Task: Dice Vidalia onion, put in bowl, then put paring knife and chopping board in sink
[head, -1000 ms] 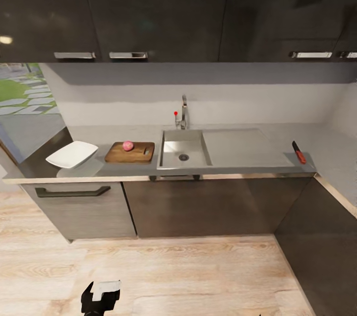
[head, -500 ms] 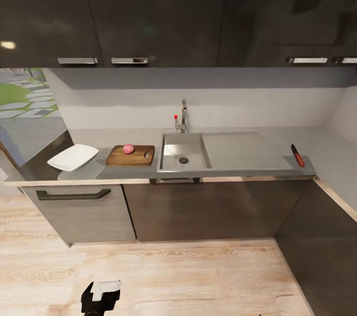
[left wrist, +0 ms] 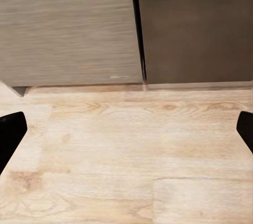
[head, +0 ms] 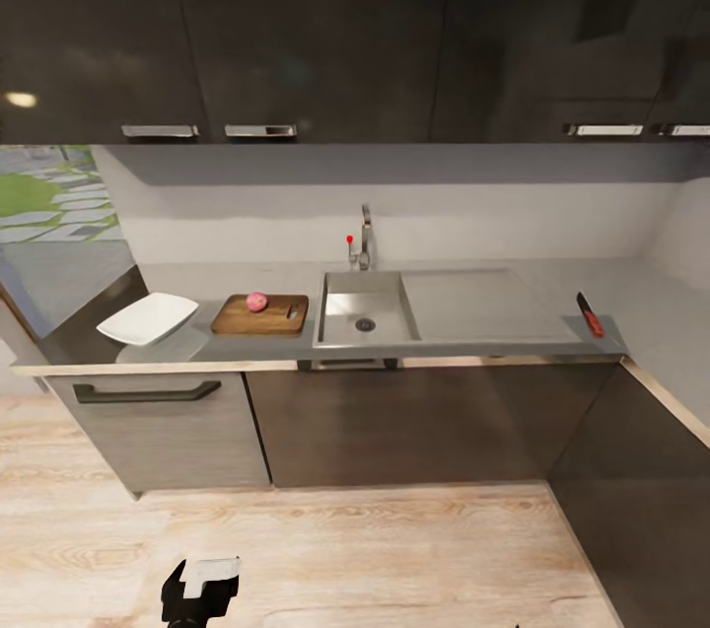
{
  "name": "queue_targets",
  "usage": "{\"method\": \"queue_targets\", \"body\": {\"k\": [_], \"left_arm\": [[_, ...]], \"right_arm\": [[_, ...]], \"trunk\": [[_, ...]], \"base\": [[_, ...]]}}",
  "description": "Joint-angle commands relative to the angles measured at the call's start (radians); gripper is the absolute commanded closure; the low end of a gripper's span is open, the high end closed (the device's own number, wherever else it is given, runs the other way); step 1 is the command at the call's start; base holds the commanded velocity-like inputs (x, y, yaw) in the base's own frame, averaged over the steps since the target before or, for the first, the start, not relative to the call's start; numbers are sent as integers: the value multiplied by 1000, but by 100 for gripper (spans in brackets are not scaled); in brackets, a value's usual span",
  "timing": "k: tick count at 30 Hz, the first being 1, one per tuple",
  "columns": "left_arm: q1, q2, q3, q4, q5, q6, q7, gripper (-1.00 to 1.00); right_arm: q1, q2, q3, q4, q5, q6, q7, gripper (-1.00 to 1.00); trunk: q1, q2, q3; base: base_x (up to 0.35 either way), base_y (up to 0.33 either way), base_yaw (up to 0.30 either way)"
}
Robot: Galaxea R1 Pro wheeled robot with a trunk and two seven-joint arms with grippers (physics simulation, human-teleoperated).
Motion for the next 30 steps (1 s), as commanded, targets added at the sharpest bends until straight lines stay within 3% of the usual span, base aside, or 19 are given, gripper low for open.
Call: {"method": "queue_targets", "body": {"k": [1, 30], "left_arm": [[-2, -1, -8, 4, 3, -5, 4, -100], [-2, -1, -9, 4, 3, -5, 4, -100]], "right_arm": [[-1, 0, -8, 1, 10, -4, 0, -100], [-1, 1, -7, 3, 10, -4, 0, -100]], "trunk": [[1, -2, 0], [1, -2, 45]], "base": [[0, 0, 0], [0, 0, 0]]}}
